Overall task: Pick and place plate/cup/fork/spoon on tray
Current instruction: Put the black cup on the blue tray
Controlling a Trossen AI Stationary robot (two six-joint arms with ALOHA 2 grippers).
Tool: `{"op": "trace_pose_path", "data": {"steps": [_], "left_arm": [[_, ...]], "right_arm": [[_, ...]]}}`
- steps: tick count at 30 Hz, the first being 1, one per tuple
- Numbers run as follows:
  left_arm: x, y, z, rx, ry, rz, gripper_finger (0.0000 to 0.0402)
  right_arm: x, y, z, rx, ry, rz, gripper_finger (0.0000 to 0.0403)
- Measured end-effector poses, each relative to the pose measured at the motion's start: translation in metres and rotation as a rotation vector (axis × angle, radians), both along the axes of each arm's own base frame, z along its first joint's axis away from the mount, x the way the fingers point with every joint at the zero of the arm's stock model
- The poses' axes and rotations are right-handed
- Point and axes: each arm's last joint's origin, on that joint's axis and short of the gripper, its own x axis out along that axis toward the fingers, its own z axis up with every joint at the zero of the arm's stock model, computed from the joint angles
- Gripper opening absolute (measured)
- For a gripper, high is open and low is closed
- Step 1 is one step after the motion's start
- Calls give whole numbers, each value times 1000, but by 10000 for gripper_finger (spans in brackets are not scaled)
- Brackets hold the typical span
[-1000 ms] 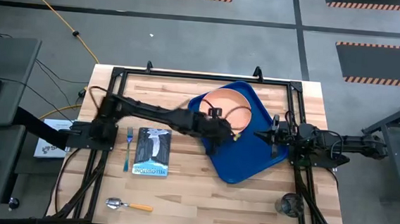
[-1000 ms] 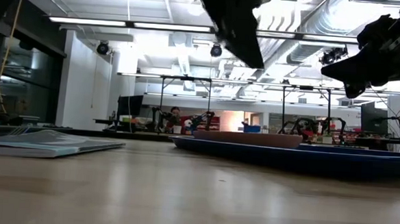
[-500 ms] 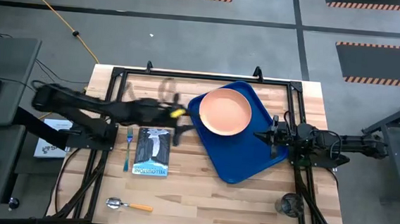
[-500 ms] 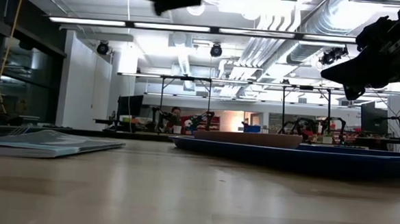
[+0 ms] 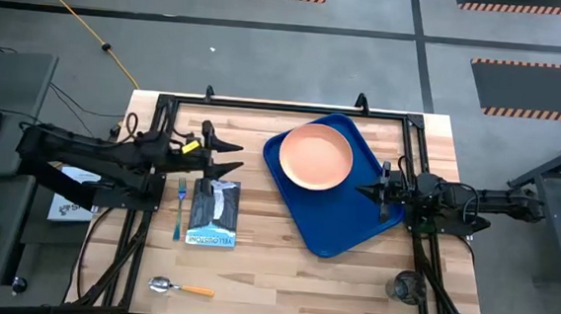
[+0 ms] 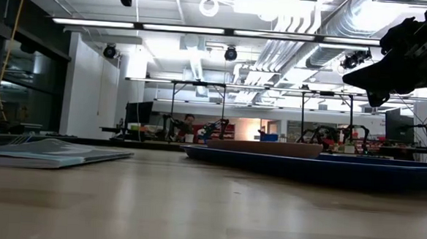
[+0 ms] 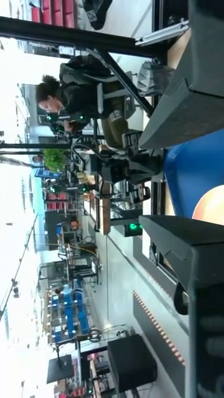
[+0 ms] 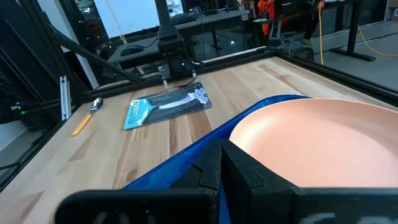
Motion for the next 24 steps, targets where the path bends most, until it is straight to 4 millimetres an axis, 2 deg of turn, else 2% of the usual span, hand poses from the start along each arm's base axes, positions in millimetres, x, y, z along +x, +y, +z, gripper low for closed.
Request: {"op": "trace_pose_path", "data": {"steps": [20,24], "left_arm": [[-1,0,0,28,12,19,173],[-1,0,0,24,14,18,173]], "right_arm": [[0,0,0,-7,-2,-2,0],[1,-1,11,-11,-110,-31,0]]}}
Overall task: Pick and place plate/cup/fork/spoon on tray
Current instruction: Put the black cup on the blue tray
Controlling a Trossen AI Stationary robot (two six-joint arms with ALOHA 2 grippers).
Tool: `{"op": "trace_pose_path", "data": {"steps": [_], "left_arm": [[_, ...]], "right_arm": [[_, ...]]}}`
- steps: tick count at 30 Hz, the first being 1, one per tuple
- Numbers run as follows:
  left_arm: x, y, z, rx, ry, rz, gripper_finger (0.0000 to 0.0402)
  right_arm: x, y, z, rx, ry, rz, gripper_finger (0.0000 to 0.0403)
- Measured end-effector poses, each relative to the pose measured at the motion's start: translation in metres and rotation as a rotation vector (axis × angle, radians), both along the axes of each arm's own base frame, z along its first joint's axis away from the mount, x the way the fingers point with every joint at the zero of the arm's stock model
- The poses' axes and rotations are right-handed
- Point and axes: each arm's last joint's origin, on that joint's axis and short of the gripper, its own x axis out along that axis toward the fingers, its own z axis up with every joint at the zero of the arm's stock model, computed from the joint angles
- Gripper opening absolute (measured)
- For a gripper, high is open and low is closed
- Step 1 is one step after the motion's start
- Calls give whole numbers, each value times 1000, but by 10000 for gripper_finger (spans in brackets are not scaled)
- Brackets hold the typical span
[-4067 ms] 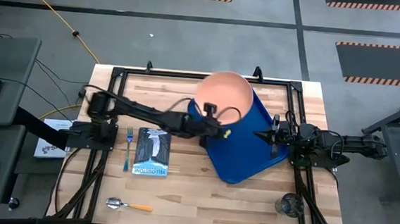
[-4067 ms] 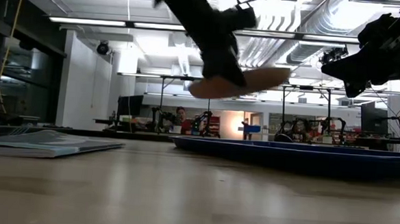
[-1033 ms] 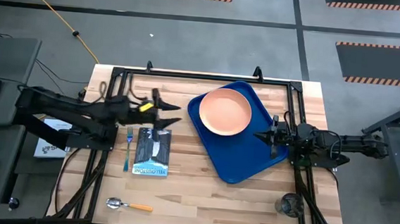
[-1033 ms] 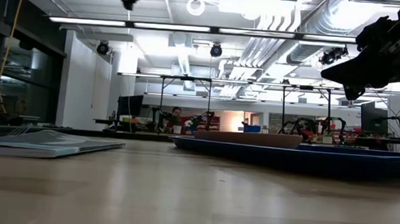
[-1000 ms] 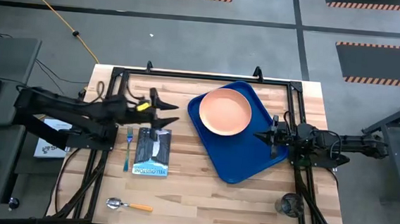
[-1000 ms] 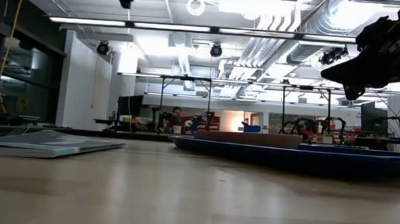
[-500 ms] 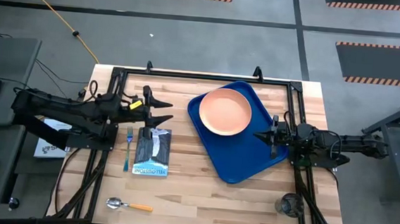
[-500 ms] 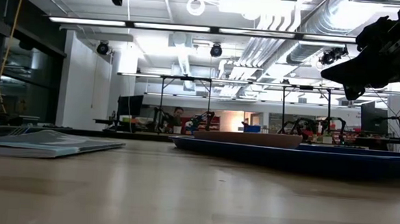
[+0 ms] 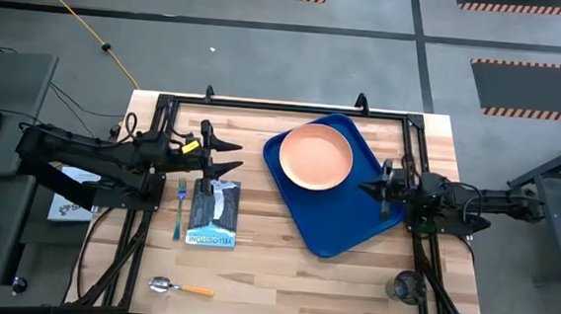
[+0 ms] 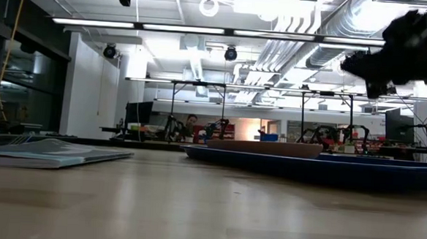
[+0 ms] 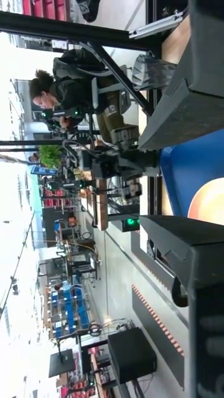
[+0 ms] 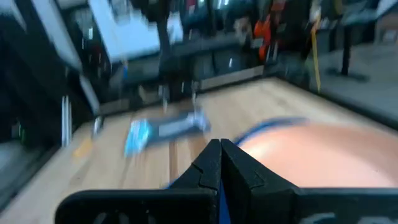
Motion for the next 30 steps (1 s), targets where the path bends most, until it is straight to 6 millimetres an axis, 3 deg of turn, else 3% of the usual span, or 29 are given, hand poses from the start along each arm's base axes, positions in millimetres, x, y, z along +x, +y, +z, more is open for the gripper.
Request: {"op": "trace_pose_path", "data": {"steps": [6,10,14,19,23,27,30], "left_arm": [[0,0,0,0,-1,0,173],[0,0,1,0,-8,0,173],[0,0,1,1,-7,0,173],[0,0,-1,0,12,0,173],[0,0,-3,0,30,0,173],[0,0,-4,0,37,0,173],[0,0,-4,1,37,0,173]], "right_arm": [[-4,-3,33,-15,-337,-126,0],[-5,-2,49,-58,-509,-79,0],[4,-2,66,-96,-486,-77,7],[27,-3,94,-81,-178,-111,63],[29,-1,126,17,196,-32,122],[18,2,147,296,587,-13,154],[10,5,154,502,768,-62,157]]}}
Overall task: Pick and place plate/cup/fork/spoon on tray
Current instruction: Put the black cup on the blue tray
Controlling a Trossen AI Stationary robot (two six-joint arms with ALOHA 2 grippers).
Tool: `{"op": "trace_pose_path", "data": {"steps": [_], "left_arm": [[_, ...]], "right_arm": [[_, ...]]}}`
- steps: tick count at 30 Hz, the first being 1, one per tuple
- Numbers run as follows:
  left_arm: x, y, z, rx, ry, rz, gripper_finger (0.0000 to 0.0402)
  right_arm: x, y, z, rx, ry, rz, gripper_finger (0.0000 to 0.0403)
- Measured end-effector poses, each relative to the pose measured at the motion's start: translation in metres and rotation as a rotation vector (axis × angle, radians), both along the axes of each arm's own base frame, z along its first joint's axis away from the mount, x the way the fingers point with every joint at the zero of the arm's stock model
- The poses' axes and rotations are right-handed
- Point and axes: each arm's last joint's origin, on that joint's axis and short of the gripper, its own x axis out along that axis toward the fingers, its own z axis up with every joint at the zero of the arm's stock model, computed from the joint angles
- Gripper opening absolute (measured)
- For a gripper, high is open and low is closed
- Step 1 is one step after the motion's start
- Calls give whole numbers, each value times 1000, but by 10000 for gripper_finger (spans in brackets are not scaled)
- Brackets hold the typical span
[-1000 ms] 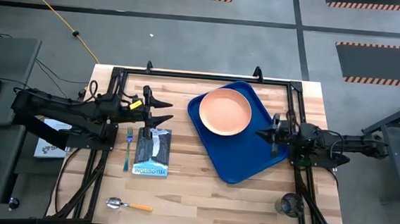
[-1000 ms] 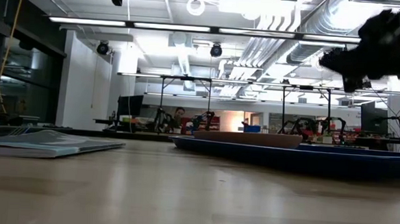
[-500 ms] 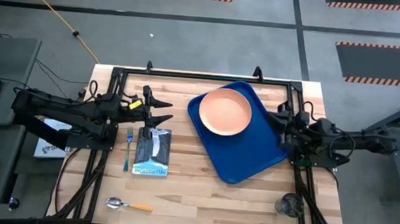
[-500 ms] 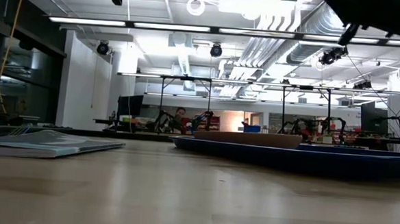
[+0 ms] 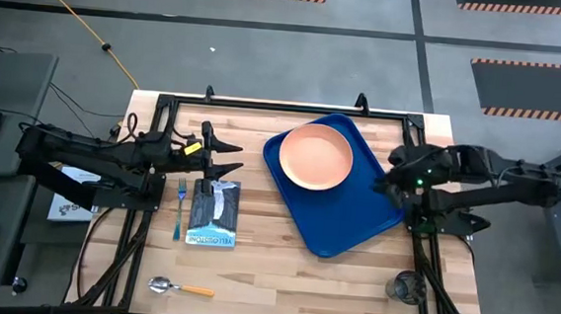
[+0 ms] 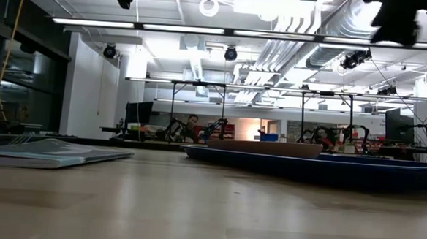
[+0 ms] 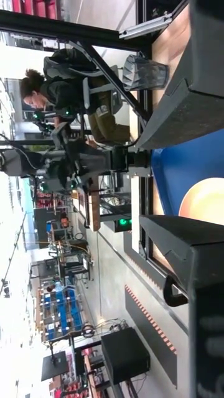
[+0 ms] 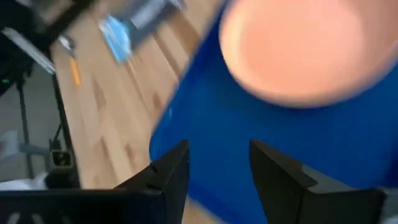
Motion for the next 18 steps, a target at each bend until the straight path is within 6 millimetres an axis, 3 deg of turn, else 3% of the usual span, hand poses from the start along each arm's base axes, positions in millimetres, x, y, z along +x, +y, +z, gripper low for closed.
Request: {"op": "trace_pose_path", "data": {"steps": [11,18], "left_arm": [[0,0,0,-25,-5,-2,173],[0,0,0,-27,-9,-2,173]], "right_arm": [[2,44,-20,398,267,-18,158],[-3,83,-29,466,435,-23,158]]}}
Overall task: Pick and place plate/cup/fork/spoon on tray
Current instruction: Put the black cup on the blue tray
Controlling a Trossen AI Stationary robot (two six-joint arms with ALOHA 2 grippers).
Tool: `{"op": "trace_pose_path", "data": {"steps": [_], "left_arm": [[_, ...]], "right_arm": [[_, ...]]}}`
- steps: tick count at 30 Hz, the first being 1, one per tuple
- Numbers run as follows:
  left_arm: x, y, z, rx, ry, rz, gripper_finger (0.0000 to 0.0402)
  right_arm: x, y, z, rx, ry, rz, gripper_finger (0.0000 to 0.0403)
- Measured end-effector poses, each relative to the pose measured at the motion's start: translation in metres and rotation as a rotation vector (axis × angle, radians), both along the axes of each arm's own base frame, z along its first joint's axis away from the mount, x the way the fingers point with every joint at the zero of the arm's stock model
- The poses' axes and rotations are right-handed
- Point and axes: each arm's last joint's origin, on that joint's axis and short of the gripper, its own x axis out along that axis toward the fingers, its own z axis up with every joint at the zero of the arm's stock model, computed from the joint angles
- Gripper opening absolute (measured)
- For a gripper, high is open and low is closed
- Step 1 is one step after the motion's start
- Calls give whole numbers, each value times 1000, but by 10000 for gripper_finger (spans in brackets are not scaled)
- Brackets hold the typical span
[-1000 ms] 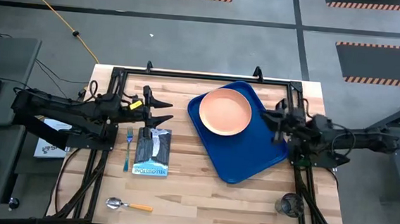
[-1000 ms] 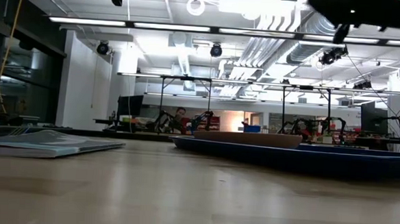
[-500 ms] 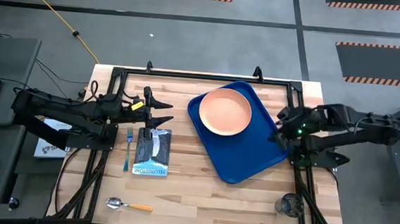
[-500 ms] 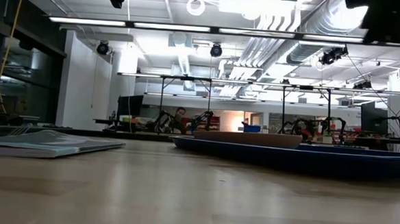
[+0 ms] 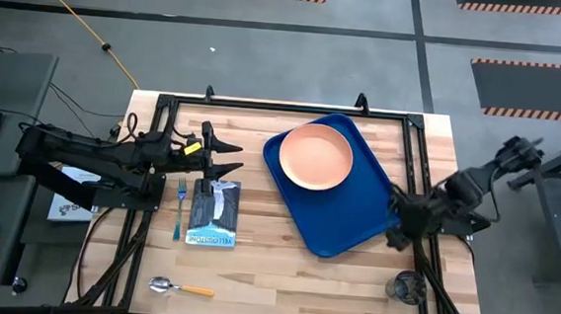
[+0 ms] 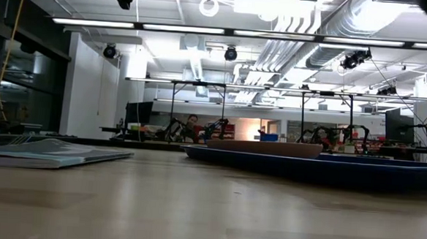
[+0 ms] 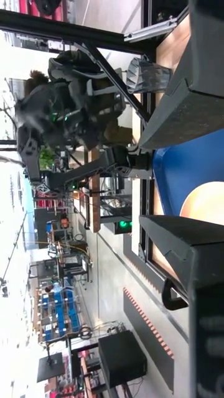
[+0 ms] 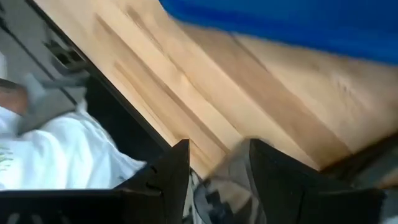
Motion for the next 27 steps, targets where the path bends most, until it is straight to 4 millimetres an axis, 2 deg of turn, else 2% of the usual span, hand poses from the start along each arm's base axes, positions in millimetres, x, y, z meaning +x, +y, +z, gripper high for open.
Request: {"op": "trace_pose_path", "data": {"steps": [14,27], "left_arm": [[0,0,3,-53,-37,-5,173],[2,0,0,-100,-26,-8,173]], "right_arm": [[-23,67,-30,-87,292,148,158],[-25,91,-52,-226,334,174,158]]}}
